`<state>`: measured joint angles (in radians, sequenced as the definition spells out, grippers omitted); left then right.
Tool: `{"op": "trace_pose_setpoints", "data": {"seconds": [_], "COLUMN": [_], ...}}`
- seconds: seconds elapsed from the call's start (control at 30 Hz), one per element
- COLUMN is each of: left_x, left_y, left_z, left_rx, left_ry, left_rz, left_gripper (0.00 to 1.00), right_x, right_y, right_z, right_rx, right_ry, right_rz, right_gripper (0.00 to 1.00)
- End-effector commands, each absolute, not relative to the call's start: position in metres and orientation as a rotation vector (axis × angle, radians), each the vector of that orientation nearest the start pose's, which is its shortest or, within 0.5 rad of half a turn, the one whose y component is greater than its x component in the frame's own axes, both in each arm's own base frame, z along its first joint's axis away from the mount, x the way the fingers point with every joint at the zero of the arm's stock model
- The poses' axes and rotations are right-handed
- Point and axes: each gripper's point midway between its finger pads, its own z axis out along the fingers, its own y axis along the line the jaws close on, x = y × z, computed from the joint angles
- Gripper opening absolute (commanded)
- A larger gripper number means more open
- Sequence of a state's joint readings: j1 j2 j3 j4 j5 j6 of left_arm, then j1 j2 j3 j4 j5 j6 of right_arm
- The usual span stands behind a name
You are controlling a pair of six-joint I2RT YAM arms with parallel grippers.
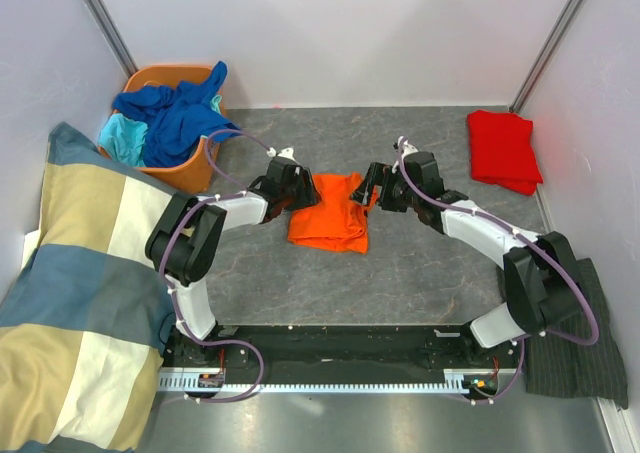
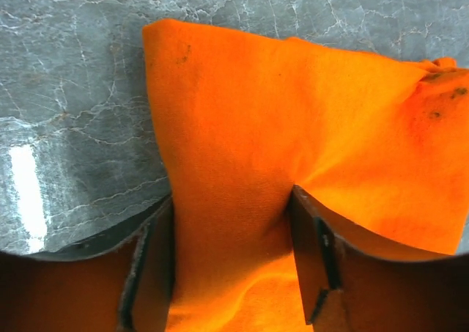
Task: Fold and stack the t-shirts
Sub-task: Smooth out wrinkles on the folded tshirt
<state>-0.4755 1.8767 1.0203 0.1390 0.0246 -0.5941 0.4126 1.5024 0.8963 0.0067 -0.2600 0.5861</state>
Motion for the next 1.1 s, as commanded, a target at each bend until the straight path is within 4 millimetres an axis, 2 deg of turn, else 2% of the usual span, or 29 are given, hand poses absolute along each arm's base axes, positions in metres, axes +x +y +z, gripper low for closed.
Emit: {"op": "trace_pose_setpoints", "data": {"seconds": [0.0,0.13,0.17,0.23,0.27,0.3,0.43,0.53,0.73,1.0,1.07], "left_x": [0.356,0.356,0.355,0.356,0.356,0.356,0.355,0.355,0.355,0.356,0.355], "left_y": [-0.223,-0.224,-0.224,-0.223,-0.223,-0.223,-0.222,-0.222,-0.221,-0.221,-0.221], "left_z": [-0.03,-0.03,-0.031,-0.03,-0.031,-0.031,-0.031,-0.03,-0.031,-0.03,-0.032], "left_rx": [-0.091,-0.091,-0.092,-0.092,-0.093,-0.095,-0.098,-0.098,-0.1,-0.102,-0.101], "left_ry": [2.606,2.608,2.61,2.608,2.609,2.611,2.613,2.613,2.614,2.61,2.615], "left_rz": [-0.434,-0.434,-0.432,-0.424,-0.421,-0.421,-0.416,-0.416,-0.409,-0.405,-0.406], "left_gripper": [0.59,0.61,0.67,0.75,0.79,0.79,0.8,0.81,0.81,0.8,0.81], "right_x": [0.359,0.365,0.367,0.367,0.369,0.369,0.367,0.367,0.356,0.342,0.342], "right_y": [0.259,0.283,0.29,0.306,0.312,0.321,0.337,0.336,0.319,0.291,0.284], "right_z": [0.155,0.16,0.154,0.158,0.148,0.153,0.144,0.137,0.11,0.052,0.043], "right_rx": [-0.081,-0.138,-0.154,-0.196,-0.201,-0.225,-0.237,-0.212,-0.168,-0.123,-0.096], "right_ry": [2.186,2.158,2.167,2.157,2.177,2.165,2.187,2.206,2.297,2.45,2.468], "right_rz": [1.023,1.115,1.13,1.186,1.2,1.222,1.243,1.227,1.135,0.949,0.893], "right_gripper": [0.98,0.98,0.98,0.98,0.98,0.98,0.98,0.98,0.98,0.98,0.98]}}
